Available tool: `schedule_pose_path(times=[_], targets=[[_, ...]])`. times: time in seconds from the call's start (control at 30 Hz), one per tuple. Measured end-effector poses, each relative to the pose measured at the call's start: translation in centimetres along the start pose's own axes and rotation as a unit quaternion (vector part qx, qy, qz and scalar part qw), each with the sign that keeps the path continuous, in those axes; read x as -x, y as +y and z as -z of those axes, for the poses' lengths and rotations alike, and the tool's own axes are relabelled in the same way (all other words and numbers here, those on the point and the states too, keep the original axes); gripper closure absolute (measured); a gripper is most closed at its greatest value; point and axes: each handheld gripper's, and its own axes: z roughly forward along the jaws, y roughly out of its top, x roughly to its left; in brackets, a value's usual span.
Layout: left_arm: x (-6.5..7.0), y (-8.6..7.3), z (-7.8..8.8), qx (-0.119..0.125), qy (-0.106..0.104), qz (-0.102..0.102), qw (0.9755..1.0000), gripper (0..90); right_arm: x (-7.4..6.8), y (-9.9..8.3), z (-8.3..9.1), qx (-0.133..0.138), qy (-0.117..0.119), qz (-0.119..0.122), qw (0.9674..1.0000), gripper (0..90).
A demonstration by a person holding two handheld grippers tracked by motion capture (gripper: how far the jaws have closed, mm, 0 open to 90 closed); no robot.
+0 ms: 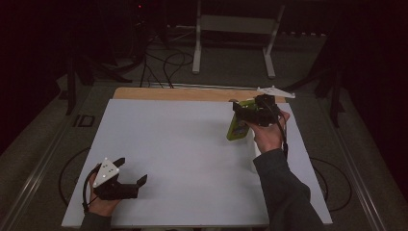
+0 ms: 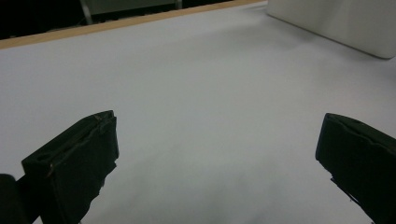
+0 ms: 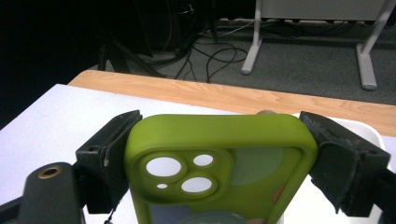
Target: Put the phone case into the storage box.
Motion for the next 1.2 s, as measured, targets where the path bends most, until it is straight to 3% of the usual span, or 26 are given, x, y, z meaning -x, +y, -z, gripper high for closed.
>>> schedule_pose_path(times=[0.47,1.2], targets=[[-0.1,0.0,0.1,0.002,0.003,0.002,1.0000,0.0,0.2,0.3,-0.7,-0.005,-0.012,0.002,0.9999,15.8],[-0.1,0.0,0.1,0.002,0.004,0.002,1.0000,0.0,0.8,2.2,-0.7,-0.002,-0.027,0.001,0.9996,15.8]])
